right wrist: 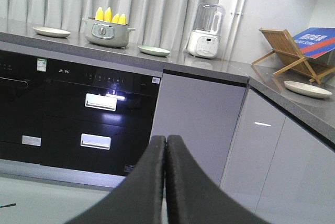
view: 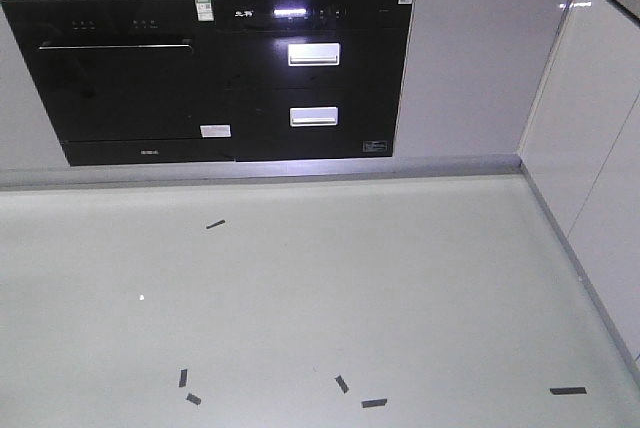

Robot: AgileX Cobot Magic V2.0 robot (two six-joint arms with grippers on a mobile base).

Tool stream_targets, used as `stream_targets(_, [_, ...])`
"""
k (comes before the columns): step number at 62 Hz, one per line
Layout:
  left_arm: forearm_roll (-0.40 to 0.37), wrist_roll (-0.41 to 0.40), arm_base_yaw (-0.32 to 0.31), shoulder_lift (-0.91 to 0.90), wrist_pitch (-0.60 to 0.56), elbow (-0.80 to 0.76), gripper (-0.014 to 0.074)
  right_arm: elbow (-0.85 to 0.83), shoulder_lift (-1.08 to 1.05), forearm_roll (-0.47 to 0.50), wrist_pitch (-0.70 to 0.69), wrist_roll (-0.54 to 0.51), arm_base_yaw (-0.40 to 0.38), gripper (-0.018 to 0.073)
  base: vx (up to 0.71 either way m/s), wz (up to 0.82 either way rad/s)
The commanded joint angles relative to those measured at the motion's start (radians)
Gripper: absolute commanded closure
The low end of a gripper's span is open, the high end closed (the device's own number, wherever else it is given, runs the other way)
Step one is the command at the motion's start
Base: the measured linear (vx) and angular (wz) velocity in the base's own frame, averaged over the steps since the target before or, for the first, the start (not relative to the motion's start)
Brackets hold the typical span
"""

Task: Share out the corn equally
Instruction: 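Drive the base toward the counter with the pot and plates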

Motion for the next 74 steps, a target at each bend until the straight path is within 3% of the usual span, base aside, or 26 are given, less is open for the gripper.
stream_targets(1, [0.0,-0.013,0.0,-0.017,-0.075,0.004,0.0603,0.01,-0.004,-0.008,-0.076,-0.004,-0.007,0.0564,0.16,-0.01])
stream_targets(74, [0.0,-0.013,0.0,-0.017,-0.075,0.004,0.0603,0.01,-0.004,-0.008,-0.074,-0.004,-0.007,0.0564,0.18,0.0])
